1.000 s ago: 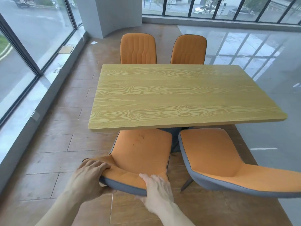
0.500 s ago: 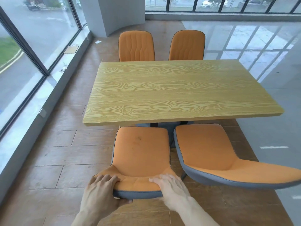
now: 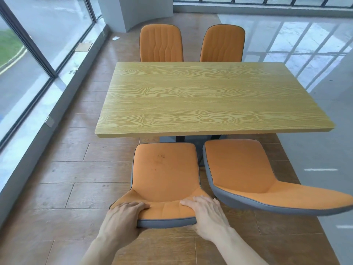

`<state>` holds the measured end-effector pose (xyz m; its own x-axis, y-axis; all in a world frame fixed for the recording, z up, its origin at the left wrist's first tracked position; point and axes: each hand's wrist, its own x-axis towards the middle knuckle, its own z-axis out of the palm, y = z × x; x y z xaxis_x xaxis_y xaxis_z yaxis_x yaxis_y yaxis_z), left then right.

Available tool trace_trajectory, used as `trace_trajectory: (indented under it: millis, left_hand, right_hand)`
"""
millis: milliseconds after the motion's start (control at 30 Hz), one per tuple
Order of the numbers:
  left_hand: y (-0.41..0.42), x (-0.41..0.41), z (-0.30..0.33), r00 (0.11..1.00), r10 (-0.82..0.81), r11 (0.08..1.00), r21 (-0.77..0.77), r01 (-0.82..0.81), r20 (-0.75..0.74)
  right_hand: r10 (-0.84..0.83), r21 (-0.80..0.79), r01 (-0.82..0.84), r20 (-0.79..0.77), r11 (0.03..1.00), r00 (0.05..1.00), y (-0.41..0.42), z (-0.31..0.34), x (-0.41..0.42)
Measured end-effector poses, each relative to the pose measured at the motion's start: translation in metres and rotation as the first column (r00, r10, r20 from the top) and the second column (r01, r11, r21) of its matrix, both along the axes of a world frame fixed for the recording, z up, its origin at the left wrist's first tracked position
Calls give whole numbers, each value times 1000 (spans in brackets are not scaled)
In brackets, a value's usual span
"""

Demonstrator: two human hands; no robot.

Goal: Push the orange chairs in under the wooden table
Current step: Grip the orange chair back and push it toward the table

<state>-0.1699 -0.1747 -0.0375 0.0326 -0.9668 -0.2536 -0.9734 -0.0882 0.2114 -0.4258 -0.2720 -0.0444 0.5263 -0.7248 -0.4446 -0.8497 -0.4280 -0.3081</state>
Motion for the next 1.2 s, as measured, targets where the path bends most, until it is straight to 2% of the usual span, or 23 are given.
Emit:
trace_trajectory:
  millis: [533, 833, 1200]
  left_hand:
    - [2, 15, -2, 1000, 3, 999, -50, -5, -27]
    - [-7, 42, -2, 1000, 8, 1000, -8, -7, 5]
    - [1, 19, -12, 999, -14, 998, -65, 15, 30]
  right_hand:
    - [-12, -50, 12, -1, 999, 1000, 6, -3, 11]
    - [-13, -107, 16, 36, 994, 999, 13, -8, 39]
    - [-43, -92, 41, -23, 995, 999, 11, 1, 15]
